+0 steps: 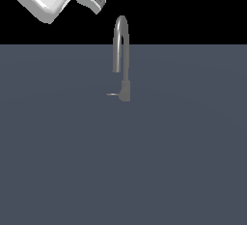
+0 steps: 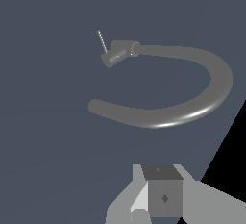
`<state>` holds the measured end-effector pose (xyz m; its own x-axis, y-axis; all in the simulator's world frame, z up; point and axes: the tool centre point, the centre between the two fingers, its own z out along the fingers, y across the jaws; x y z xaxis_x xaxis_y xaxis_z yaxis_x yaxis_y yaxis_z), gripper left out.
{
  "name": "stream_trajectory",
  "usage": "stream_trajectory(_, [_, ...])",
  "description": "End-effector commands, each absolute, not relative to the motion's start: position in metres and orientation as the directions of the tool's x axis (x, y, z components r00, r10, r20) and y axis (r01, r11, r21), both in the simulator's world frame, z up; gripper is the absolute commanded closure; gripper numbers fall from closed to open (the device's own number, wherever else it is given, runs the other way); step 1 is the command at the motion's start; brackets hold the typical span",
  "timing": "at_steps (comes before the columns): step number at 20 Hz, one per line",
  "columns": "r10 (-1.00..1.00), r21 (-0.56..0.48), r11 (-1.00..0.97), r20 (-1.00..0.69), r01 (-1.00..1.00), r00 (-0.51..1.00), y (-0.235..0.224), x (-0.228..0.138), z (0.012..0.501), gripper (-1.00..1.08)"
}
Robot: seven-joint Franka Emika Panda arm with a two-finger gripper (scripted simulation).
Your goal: Turn on the faucet by rotating a designated handle.
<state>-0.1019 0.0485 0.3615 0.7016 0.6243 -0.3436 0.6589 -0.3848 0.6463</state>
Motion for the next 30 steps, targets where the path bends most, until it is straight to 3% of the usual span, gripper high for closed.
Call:
stream_trajectory(1, [0.642,0.660,-0.320,-0.377,0.680,0.668,0.053,-0.095,0.352,1.08])
stream_trajectory(15, [0.677,0.681,0.011,-0.544,0.732,0.496,0.069,-0.067,0.300,1.08])
stream_trajectory(30, [0.630,0.629,0.337,-0.704,0.701,0.329,0.078,-0.042,0.246,1.08])
